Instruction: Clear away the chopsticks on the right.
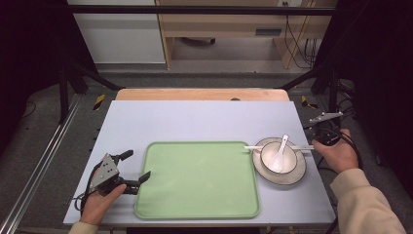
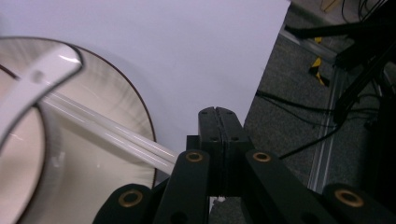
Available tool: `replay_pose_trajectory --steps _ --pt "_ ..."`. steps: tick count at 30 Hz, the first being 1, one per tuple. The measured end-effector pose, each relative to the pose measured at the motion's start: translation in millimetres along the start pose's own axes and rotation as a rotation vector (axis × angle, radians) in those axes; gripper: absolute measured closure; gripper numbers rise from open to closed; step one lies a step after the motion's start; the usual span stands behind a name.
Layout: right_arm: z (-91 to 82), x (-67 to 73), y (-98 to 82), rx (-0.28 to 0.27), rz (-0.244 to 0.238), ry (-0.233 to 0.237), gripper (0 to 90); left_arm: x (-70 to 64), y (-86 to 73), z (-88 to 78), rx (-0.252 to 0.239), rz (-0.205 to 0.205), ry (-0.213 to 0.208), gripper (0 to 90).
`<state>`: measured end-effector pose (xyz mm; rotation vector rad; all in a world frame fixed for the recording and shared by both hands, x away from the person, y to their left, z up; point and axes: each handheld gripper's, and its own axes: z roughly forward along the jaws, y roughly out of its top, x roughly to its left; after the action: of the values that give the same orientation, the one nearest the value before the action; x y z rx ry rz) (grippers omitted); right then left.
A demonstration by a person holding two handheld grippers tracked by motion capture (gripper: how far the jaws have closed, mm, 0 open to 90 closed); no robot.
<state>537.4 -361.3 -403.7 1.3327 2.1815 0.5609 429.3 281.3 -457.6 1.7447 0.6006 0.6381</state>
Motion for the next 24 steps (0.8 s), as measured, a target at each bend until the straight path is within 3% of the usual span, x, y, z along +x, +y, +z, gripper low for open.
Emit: replay_pose_trajectory --steps 6,11,24 --pt "20.6 -6.2 -7.9 0.054 0.005 0.004 88.1 -0.8 0.0 0.2 0.004 0.007 -0.005 2.7" --pt "25.6 -7.9 -13.5 0.075 -0.002 0.015 88.2 -1.0 -0.5 0.9 0.005 0.003 -0.008 2.8" --pt "5.1 4.8 -41.2 0.101 0.003 0.057 88.9 -2.7 -0.6 2.4 0.016 0.014 -0.018 2.9"
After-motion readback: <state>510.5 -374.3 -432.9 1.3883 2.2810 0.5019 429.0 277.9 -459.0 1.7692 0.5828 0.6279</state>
